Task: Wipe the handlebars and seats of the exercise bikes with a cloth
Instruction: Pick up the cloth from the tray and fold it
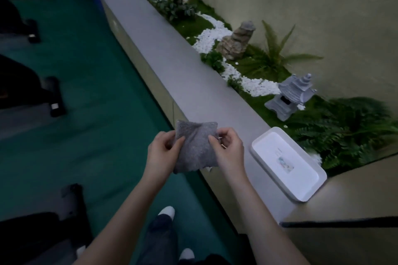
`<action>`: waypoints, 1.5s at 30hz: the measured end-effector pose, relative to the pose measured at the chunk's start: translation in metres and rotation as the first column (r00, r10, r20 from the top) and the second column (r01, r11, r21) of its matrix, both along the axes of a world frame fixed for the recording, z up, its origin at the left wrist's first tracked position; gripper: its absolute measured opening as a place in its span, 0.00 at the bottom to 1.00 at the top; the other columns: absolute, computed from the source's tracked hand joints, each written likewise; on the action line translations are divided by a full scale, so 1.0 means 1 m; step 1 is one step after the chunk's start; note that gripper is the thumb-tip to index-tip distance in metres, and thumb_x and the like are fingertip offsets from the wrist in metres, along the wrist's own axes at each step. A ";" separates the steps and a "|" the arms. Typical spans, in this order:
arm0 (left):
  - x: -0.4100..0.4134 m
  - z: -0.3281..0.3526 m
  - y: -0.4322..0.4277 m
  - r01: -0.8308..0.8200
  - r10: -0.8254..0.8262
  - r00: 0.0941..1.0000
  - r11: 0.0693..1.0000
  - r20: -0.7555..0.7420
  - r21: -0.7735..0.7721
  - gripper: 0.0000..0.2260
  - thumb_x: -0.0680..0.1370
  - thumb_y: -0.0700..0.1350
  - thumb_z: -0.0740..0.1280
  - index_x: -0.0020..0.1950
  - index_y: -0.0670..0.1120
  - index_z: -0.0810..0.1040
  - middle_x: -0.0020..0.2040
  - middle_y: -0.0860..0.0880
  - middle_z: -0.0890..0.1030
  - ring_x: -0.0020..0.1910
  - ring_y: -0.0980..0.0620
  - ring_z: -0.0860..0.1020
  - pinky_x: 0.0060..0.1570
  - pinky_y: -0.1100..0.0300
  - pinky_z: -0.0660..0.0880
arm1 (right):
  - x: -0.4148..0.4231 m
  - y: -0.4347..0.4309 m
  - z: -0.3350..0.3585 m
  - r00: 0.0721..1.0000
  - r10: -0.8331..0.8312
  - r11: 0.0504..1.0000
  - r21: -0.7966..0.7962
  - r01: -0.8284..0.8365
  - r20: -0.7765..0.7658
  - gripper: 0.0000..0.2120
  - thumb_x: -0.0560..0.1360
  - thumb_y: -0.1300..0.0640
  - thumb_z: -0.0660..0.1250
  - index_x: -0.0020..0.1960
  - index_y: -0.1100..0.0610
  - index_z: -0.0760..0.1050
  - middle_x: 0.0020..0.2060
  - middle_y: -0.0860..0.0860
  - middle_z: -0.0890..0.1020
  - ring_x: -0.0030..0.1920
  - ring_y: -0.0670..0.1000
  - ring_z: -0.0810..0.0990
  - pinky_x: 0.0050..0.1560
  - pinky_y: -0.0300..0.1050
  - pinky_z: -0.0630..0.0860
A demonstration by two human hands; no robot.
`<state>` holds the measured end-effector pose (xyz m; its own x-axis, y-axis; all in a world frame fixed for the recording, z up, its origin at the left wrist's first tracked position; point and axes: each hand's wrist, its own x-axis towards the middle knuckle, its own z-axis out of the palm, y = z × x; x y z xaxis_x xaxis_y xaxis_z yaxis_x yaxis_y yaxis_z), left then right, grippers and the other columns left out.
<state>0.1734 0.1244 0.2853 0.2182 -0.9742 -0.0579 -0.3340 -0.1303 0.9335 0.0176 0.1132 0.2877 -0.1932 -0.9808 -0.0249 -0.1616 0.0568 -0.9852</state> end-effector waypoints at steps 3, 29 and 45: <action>0.015 0.007 0.023 -0.102 0.103 0.994 0.995 0.048 -0.024 0.04 0.76 0.42 0.68 0.43 0.44 0.80 0.40 0.42 0.80 0.41 0.46 0.78 0.43 0.53 0.74 | 0.034 0.009 0.005 0.964 0.114 0.982 -0.119 -0.145 -0.240 0.07 0.74 0.64 0.69 0.44 0.54 0.73 0.39 0.48 0.80 0.40 0.46 0.77 0.41 0.38 0.73; 0.173 -0.022 0.281 -0.358 0.530 0.628 0.847 -0.570 0.393 0.17 0.72 0.57 0.68 0.51 0.45 0.82 0.46 0.50 0.84 0.44 0.55 0.81 0.44 0.62 0.75 | 0.207 0.205 -0.007 0.624 0.782 0.621 0.094 -0.778 -0.008 0.11 0.74 0.66 0.69 0.43 0.51 0.75 0.42 0.47 0.82 0.45 0.44 0.80 0.49 0.39 0.77; 0.298 0.006 0.511 -0.795 0.705 0.424 0.590 -0.568 0.140 0.03 0.76 0.44 0.69 0.44 0.45 0.81 0.38 0.51 0.82 0.39 0.57 0.80 0.35 0.65 0.76 | 0.368 0.408 -0.003 0.300 0.942 0.288 0.100 -0.953 0.151 0.04 0.79 0.58 0.65 0.48 0.55 0.79 0.39 0.45 0.83 0.42 0.43 0.81 0.42 0.37 0.76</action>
